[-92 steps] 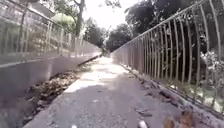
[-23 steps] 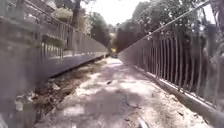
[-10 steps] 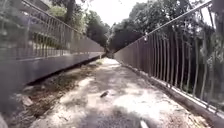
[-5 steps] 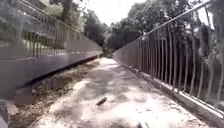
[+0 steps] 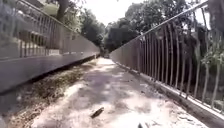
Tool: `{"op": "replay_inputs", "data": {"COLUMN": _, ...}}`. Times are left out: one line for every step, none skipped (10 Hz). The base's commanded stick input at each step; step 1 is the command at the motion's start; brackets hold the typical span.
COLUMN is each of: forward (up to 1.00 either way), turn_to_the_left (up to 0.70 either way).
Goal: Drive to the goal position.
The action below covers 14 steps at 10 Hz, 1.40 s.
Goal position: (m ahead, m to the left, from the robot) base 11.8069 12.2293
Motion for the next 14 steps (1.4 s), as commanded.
{"op": "replay_inputs", "data": {"forward": 0.5, "turn_to_the_left": 0.0}}
{"op": "replay_inputs", "data": {"forward": 0.5, "turn_to_the_left": 0.0}}
{"op": "replay_inputs", "data": {"forward": 0.5, "turn_to_the_left": 0.0}}
{"op": "replay_inputs", "data": {"forward": 0.5, "turn_to_the_left": 0.0}}
{"op": "replay_inputs", "data": {"forward": 0.5, "turn_to_the_left": 0.0}}
{"op": "replay_inputs", "data": {"forward": 0.5, "turn_to_the_left": 0.0}}
{"op": "replay_inputs", "data": {"forward": 0.5, "turn_to_the_left": 0.0}}
{"op": "replay_inputs", "data": {"forward": 0.5, "turn_to_the_left": 0.0}}
{"op": "replay_inputs", "data": {"forward": 0.5, "turn_to_the_left": 0.0}}
{"op": "replay_inputs", "data": {"forward": 0.5, "turn_to_the_left": 0.0}}
{"op": "replay_inputs", "data": {"forward": 0.5, "turn_to_the_left": 0.0}}
{"op": "replay_inputs", "data": {"forward": 0.5, "turn_to_the_left": 0.0}}
{"op": "replay_inputs", "data": {"forward": 0.5, "turn_to_the_left": 0.0}}
{"op": "replay_inputs", "data": {"forward": 0.5, "turn_to_the_left": 0.0}}
